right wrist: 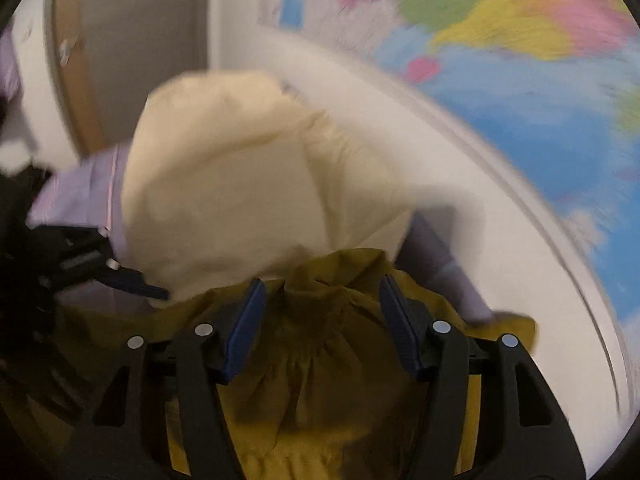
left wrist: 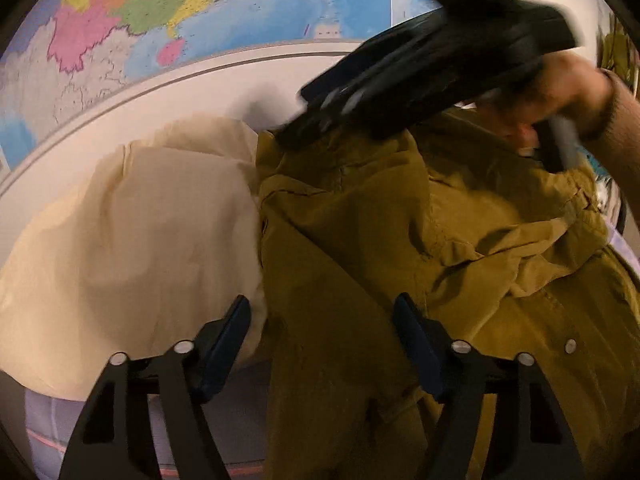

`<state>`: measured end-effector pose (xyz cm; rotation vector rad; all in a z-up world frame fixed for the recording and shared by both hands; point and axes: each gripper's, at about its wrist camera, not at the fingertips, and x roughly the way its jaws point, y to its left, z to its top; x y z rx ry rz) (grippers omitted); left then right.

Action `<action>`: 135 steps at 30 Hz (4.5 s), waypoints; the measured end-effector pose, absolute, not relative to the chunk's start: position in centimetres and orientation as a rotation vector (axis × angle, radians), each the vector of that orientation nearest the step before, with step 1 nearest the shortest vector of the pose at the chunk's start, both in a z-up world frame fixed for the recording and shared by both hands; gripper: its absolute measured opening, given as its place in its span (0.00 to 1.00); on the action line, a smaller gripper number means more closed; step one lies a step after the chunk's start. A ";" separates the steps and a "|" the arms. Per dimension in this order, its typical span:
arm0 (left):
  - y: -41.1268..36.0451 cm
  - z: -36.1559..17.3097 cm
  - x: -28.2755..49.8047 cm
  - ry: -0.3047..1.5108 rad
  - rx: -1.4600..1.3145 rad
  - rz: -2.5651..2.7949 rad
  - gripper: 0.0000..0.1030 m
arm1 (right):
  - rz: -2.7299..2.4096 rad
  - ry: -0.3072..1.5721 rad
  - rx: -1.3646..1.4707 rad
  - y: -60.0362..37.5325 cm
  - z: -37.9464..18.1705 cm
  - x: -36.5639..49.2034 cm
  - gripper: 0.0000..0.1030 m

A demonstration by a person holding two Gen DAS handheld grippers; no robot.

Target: Fold large clothes

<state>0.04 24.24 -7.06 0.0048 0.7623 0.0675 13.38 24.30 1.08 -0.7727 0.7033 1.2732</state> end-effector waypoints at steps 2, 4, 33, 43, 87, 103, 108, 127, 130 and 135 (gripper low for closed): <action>24.6 -7.4 0.0 0.774 -0.041 0.032 0.53 | 1.251 0.717 -0.904 25.1 -0.8 13.4 0.50; 25.3 -8.1 0.4 0.795 -0.086 0.015 0.49 | 1.242 0.749 -0.970 25.1 -1.9 13.7 0.11; 22.5 -3.1 2.3 0.643 0.024 -0.095 0.70 | 0.893 0.854 -0.042 -6.0 3.9 18.1 0.53; 22.6 -7.5 7.7 0.896 0.051 0.054 0.71 | 0.745 0.950 0.030 -8.5 -1.9 19.6 0.48; 24.3 -11.5 -17.0 0.895 -0.287 0.009 0.90 | 0.724 1.016 0.374 -26.4 -4.0 -3.3 0.81; 22.1 -11.6 -18.6 0.883 -0.452 -0.145 0.62 | 0.944 1.014 0.444 -23.1 -4.7 -5.8 0.46; 22.3 -11.8 -18.0 0.887 -0.463 -0.062 0.11 | 0.954 1.022 0.567 -23.5 -5.6 -5.6 0.09; 23.7 -2.9 -25.4 0.616 -0.517 -0.174 0.06 | 1.096 0.630 0.673 -29.3 5.6 -10.3 0.02; 23.4 -4.0 -24.6 0.659 -0.531 -0.181 0.06 | 1.084 0.649 0.693 -29.0 4.8 -10.1 0.02; 24.1 -2.7 -24.1 0.655 -0.517 -0.170 0.08 | 1.074 0.627 0.714 -28.8 5.6 -8.8 0.02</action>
